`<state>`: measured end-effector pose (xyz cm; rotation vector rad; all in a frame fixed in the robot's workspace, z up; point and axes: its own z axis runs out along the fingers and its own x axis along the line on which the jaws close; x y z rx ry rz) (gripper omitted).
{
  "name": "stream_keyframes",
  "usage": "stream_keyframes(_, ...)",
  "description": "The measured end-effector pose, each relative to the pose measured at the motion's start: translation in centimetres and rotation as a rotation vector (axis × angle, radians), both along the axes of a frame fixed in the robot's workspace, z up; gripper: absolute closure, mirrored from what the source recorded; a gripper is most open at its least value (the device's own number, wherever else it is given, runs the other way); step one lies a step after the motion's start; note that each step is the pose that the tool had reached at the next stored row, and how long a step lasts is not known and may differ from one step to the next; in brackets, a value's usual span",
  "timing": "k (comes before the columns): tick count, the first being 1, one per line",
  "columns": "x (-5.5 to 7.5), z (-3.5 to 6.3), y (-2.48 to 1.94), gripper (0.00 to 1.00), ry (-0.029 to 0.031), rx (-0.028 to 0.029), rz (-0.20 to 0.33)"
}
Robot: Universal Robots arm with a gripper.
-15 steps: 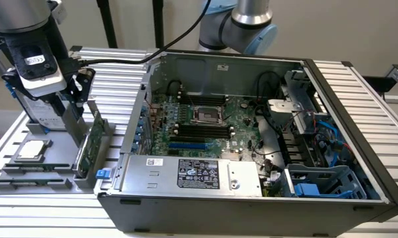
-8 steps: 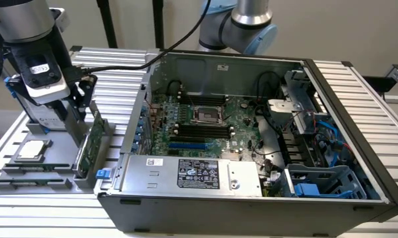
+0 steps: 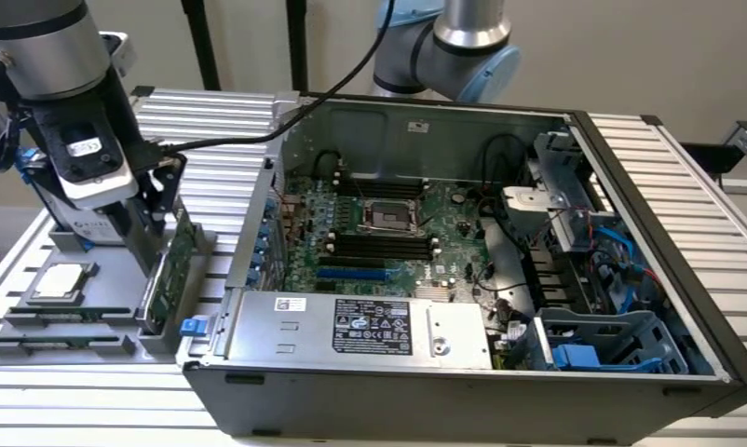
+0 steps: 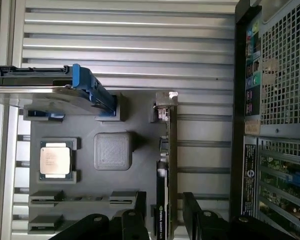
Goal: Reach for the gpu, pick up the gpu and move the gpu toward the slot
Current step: 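Pick up the gpu and move the gpu toward the slot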
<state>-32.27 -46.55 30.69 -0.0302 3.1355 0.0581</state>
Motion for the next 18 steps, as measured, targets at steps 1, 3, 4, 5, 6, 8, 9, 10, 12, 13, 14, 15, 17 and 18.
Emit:
stream_keyframes(1, 0.0, -0.18, 0.00, 0.58, -0.0001, 0.0001, 0.000)
stream_keyframes(3, 0.0, -0.55, 0.00, 0.58, -0.0001, 0.0001, 0.000)
stream_keyframes(4, 0.0, -0.73, 0.00, 0.58, -0.0002, 0.0001, 0.000)
stream_keyframes(5, 0.0, -0.91, 0.00, 0.58, -0.0003, 0.0001, 0.000)
stream_keyframes(6, 0.0, -1.09, 0.00, 0.58, -0.0004, 0.0000, 0.000)
stream_keyframes(8, 0.0, -1.46, -0.01, 0.58, -0.0011, -0.0001, 0.000)
stream_keyframes(9, 0.0, -1.65, -0.01, 0.58, -0.0015, 0.0000, 0.000)
stream_keyframes(10, 0.0, -1.83, -0.02, 0.58, -0.0020, 0.0000, 0.000)
stream_keyframes(12, 0.0, -2.19, -0.03, 0.58, -0.0030, 0.0001, 0.000)
stream_keyframes(13, 0.0, -2.37, -0.03, 0.58, -0.0035, 0.0000, 0.000)
stream_keyframes(14, 0.0, -2.55, -0.04, 0.58, -0.0041, 0.0000, 0.000)
stream_keyframes(15, 0.0, -2.73, -0.05, 0.58, -0.0048, 0.0001, 0.000)
stream_keyframes(17, 0.0, -3.10, -0.07, 0.58, -0.0062, 0.0001, 0.000)
stream_keyframes(18, 0.0, -3.28, -0.09, 0.58, -0.0068, 0.0000, 0.000)
